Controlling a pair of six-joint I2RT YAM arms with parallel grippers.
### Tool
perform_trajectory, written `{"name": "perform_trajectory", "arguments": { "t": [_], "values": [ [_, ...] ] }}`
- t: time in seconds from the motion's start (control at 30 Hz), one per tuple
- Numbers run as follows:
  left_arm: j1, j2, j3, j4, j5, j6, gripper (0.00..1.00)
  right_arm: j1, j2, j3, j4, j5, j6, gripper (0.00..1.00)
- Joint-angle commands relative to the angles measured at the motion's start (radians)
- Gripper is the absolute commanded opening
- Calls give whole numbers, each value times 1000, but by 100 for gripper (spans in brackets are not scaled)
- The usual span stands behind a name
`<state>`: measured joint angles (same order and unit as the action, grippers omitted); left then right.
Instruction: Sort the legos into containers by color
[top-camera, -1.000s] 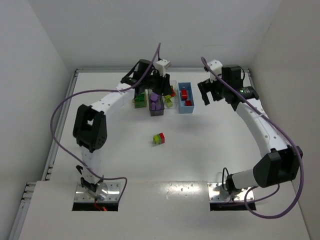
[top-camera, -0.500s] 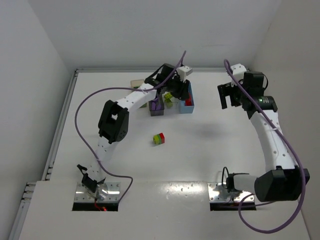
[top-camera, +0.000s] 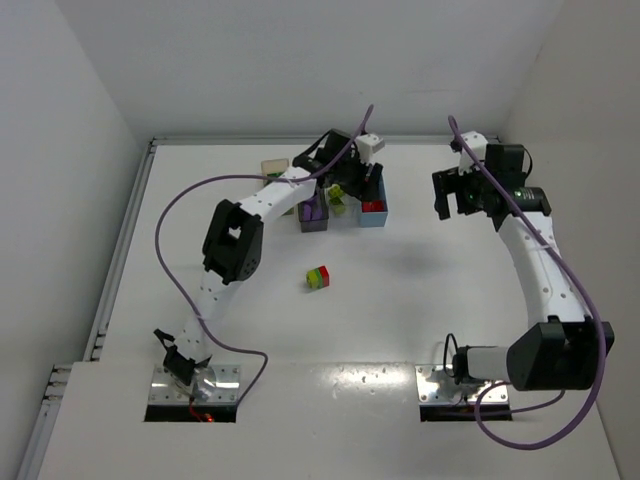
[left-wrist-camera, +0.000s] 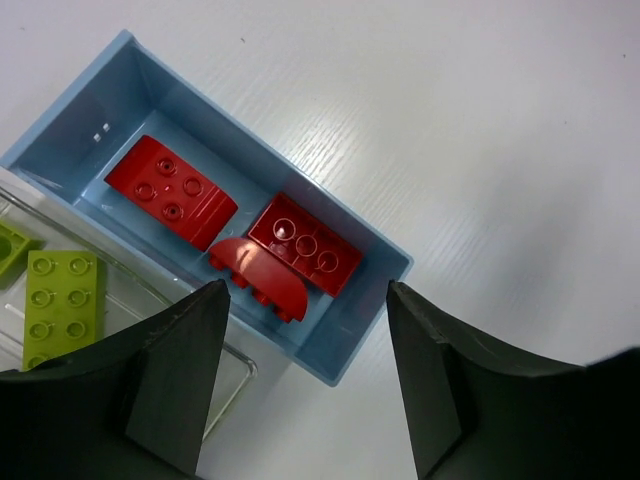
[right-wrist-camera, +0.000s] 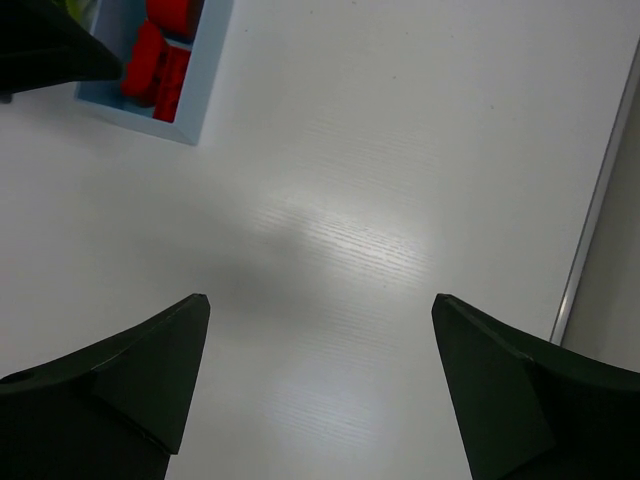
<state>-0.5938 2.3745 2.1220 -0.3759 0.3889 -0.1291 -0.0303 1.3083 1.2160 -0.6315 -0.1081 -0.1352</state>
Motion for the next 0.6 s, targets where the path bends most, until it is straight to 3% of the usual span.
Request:
{"name": "perform_trajectory", "arguments": {
  "t": [0.0,0.07,0.2,0.3,0.43,0.57],
  "values": [
    [8,-89,50,40,27,-40,71,10,-1,45,7,-74,-4,93],
    [8,-197,50,49,13,-40,73,10,-1,45,-2,-117,-15,88],
    [-1,-398,-6,49,-61,-30,100,46,-1,45,-25,-285,-43,84],
    [81,-545,-118,38,-13,-87,100,111,12,45,-66,-382,-108,77],
    [234,-739,-370,28,161,-49,100,239,46,36,-111,-505,-240,72],
    [455,-824,-545,-35,345,-29,100,323,78,-21,-87,-734,-490,69]
  ]
}}
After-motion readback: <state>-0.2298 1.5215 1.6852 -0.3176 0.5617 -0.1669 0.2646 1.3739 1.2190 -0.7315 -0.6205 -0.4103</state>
